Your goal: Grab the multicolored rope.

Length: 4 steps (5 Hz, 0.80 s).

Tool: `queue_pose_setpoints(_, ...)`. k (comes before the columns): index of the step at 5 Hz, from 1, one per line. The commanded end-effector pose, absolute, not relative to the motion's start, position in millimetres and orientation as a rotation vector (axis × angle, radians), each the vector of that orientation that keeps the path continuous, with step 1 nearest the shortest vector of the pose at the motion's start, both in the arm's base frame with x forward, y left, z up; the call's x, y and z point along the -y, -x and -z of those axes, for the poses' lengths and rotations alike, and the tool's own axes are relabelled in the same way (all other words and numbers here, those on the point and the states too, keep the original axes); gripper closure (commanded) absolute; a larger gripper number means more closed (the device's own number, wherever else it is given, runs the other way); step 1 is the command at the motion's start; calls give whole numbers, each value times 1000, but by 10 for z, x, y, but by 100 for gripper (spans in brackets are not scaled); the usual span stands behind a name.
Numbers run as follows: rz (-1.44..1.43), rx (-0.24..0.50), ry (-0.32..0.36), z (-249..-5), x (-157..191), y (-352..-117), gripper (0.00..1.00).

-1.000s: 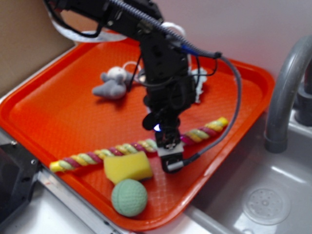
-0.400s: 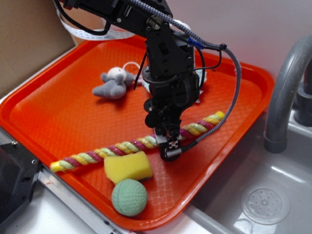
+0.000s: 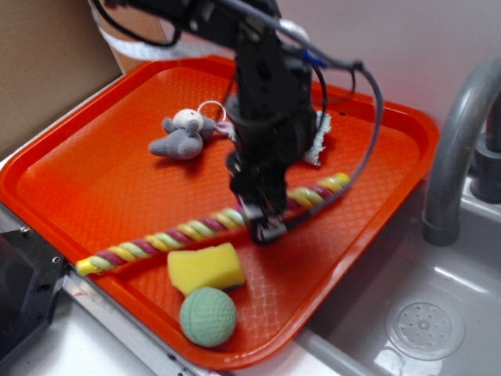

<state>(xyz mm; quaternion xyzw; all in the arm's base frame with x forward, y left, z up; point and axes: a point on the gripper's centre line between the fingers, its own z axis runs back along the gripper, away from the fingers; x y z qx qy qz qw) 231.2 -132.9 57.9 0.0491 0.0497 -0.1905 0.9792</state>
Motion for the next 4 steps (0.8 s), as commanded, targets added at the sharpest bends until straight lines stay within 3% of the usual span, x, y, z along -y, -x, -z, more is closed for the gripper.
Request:
queue_pose_setpoints(1, 65, 107, -7, -1764, 728, -2417, 100)
queue_pose_setpoints(2, -76, 180, -27, -2199, 423, -2298, 100)
queue_pose_setpoints(3, -159, 225, -30, -2345, 266, -2216, 100)
queue_pose_setpoints(4, -169, 253, 23, -2322, 222, -2208, 100)
